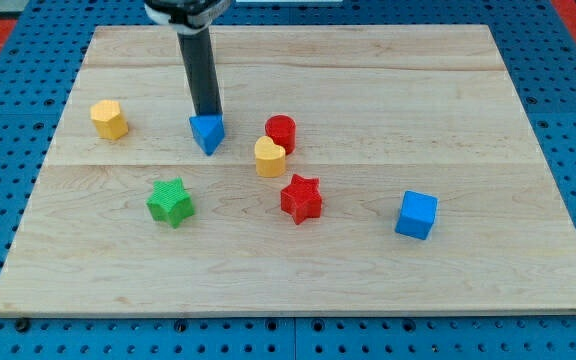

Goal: Move the blue triangle to the center of the board

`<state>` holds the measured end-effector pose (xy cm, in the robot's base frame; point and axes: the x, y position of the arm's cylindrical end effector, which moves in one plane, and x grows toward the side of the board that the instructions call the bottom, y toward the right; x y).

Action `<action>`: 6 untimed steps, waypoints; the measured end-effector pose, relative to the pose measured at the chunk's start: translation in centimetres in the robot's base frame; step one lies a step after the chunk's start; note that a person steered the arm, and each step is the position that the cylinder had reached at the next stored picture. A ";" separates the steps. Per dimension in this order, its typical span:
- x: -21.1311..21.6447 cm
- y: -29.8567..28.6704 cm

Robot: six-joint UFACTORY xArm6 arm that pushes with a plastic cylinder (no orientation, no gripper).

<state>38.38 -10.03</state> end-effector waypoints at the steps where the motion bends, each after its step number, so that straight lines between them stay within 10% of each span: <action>1: -0.3 -3.5; 2: 2.7 -10.3; 6: 4.2 -0.3</action>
<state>42.55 -10.32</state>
